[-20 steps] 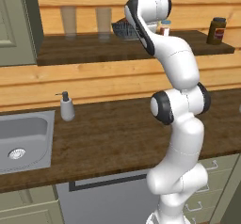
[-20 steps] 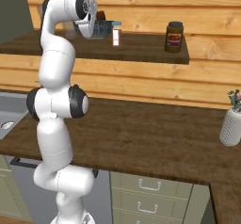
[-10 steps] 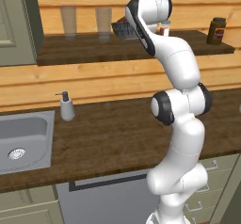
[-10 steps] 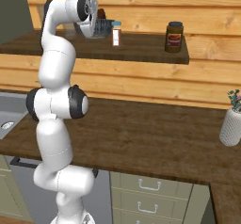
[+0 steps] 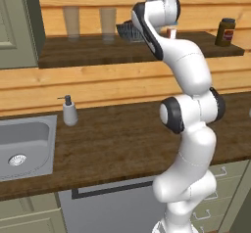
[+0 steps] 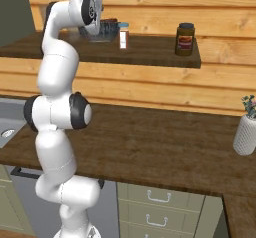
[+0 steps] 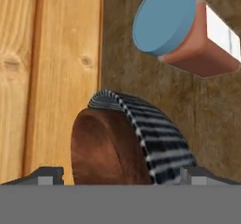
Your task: Pick up the bowls on the counter and stack them on top of one another in the open cabinet. Place the smaller bowl on top of the larger bowl.
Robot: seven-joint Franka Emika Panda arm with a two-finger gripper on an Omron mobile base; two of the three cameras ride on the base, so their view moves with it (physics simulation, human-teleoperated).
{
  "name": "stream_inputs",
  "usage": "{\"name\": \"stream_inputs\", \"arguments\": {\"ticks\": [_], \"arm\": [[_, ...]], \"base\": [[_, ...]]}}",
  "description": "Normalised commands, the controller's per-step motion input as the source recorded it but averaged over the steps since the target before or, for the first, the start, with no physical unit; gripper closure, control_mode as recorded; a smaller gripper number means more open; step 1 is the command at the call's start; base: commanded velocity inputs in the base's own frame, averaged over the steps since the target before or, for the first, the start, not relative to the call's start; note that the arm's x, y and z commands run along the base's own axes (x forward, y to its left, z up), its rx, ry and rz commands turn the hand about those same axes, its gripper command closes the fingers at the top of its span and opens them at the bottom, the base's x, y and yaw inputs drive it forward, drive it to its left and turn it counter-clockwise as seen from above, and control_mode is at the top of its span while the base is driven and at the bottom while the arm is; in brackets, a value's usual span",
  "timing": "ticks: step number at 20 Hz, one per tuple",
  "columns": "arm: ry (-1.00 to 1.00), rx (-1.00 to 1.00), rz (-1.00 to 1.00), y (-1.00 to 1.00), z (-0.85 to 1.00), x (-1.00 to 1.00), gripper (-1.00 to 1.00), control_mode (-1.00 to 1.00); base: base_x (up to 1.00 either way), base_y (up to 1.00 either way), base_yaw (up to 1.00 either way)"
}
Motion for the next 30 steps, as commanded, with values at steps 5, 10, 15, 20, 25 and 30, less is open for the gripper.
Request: {"name": "stream_inputs", "arguments": {"ticks": [5,10,15,20,25,30], "arm": [[-0.19,0.0,0.0,0.0,0.05,0.02,-1.0,-1.0],[-0.13,0.0,0.0,0.01,0.4,-0.18,-1.0,-1.0],[0.01,0.0,0.01,0.0,0.11,-0.47,-1.0,-1.0],[0.09,0.0,0.04,0.0,0.2,-0.59,-1.0,-1.0],[0.2,0.0,0.08,0.0,0.06,-0.9,-1.0,-1.0],[0.32,-0.07,0.25,0.0,-0.24,-0.89,-1.0,-1.0]], "base": [[0.0,0.0,0.0],[0.0,0.0,0.0],[0.0,0.0,0.0],[0.0,0.0,0.0],[0.0,0.0,0.0],[0.0,0.0,0.0]]}}
